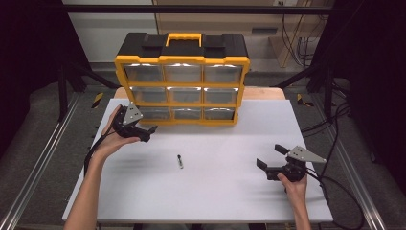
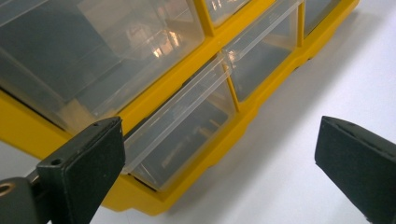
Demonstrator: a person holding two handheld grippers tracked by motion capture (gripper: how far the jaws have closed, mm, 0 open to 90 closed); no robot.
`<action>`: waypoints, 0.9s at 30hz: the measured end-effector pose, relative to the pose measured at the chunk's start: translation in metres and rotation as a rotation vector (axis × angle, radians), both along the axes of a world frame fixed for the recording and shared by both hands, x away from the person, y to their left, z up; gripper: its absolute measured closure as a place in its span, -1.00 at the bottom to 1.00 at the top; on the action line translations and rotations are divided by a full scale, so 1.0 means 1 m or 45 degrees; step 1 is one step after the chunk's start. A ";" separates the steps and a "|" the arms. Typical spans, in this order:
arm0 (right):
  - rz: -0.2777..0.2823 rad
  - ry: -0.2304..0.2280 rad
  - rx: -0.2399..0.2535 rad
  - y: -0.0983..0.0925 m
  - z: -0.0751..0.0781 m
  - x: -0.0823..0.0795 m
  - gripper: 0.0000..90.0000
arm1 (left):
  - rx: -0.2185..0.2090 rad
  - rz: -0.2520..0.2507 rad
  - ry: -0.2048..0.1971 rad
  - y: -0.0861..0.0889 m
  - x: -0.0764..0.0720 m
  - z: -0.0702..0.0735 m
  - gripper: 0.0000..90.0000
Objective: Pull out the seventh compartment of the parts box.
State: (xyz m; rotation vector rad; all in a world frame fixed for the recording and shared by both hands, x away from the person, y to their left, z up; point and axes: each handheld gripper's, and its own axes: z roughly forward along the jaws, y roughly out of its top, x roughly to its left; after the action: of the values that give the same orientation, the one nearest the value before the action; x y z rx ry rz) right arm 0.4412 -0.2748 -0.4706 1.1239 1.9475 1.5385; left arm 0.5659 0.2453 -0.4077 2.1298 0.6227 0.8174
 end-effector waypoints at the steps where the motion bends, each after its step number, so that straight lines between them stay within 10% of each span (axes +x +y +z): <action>1: 0.000 0.000 0.000 0.000 0.000 0.000 -0.99 | 0.000 0.000 0.000 0.000 0.000 0.000 -0.96; 27: 0.001 -0.001 -0.005 0.000 0.000 0.000 -0.99 | 0.296 -0.111 -0.144 -0.014 0.016 -0.017 -0.96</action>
State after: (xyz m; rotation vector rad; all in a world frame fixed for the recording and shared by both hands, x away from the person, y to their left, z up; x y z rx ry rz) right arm 0.4411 -0.2746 -0.4708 1.1214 1.9500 1.5349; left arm 0.5814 0.2310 -0.4251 2.2818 0.3891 0.9941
